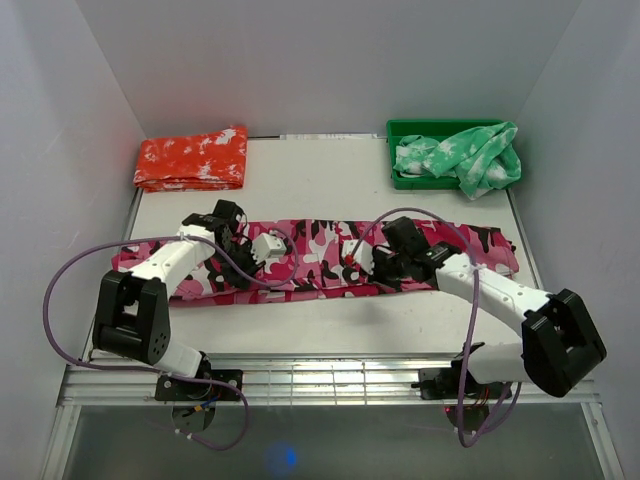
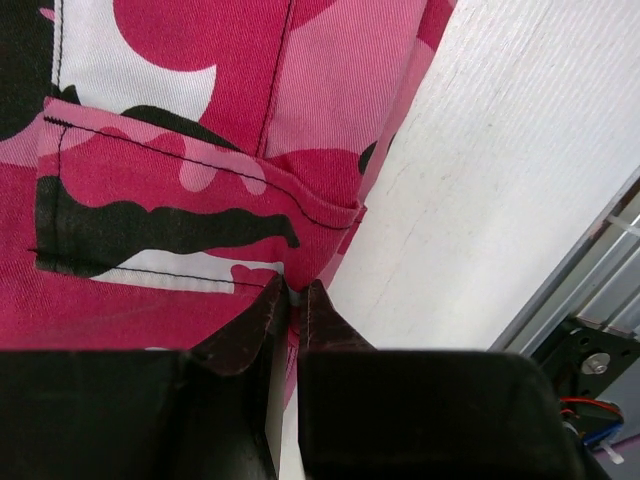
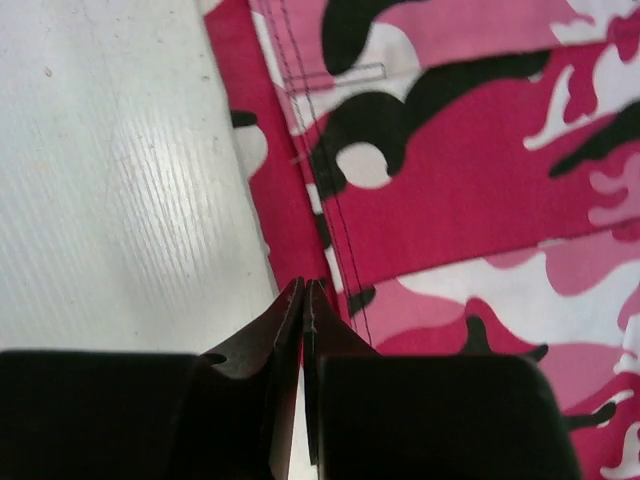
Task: Fold and stack the trousers
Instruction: Fold the trousers
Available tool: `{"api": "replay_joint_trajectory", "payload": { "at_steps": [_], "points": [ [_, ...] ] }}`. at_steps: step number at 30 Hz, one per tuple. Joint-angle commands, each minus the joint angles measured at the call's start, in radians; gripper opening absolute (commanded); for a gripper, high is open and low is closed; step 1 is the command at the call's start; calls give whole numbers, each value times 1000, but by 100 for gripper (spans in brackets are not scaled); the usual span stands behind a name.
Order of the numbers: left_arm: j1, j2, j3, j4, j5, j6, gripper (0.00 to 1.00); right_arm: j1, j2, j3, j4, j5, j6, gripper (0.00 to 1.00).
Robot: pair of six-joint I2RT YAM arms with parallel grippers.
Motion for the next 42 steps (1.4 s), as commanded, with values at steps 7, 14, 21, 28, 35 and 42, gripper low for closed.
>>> {"api": "replay_joint_trajectory", "payload": {
  "at_steps": [7,14,21,28,35,42],
  "points": [
    [-7,39,86,-69,92,-55,0,270,90,-124,359,234,-17,8],
    [-7,33,100,-92,73,-47,0,295,168,-139,485,283,-9,8],
    [-7,16,101,-116,67,-35,0,298,237,-164,509,354,3,8],
    [0,-23,132,-208,72,-4,0,302,205,-228,545,432,4,8],
    [9,-27,146,-216,73,-9,0,342,165,-250,542,427,-25,8],
    [9,-75,169,-256,104,25,0,362,240,-259,563,496,-10,8]
  ]
}}
